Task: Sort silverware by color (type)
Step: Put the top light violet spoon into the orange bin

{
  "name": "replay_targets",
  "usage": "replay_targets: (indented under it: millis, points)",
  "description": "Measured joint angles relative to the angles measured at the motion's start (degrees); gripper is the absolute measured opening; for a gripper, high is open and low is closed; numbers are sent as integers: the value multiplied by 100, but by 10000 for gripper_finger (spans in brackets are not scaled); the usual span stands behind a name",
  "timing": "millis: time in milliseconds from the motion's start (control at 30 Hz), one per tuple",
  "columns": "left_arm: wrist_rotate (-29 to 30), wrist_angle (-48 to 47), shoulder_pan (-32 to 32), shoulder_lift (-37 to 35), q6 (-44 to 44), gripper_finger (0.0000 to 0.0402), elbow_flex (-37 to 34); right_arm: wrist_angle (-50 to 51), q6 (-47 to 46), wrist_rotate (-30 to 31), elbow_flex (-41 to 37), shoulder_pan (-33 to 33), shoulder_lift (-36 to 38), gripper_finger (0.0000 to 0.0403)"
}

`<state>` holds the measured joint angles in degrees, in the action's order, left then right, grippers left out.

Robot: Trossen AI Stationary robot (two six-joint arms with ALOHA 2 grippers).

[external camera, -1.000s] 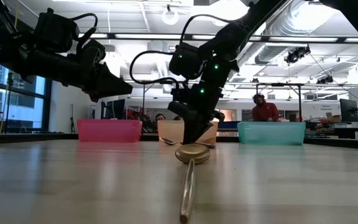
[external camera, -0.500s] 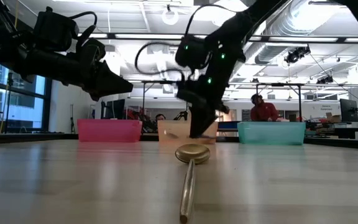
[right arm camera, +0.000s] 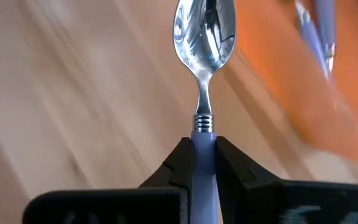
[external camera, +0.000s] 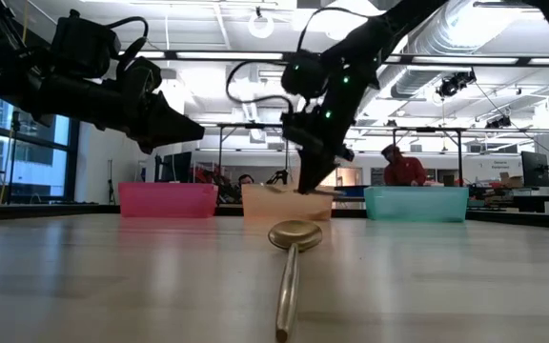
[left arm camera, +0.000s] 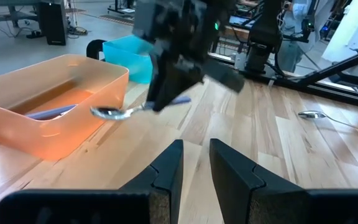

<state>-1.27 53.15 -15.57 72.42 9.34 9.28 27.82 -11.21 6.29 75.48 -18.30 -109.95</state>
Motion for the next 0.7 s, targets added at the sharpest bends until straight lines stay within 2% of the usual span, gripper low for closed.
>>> replay_targets:
  millis: [233, 467, 700]
  points:
    - [26, 29, -15, 0, -3, 71, 0, -111, 773, -75, 30, -398, 462, 16]
    - [28, 34, -15, 0, -1, 71, 15, 15, 1939, -54, 644, -980, 313, 16]
    - [48, 31, -15, 0, -48, 71, 17, 180, 2892, -776, 1292, -1430, -178, 16]
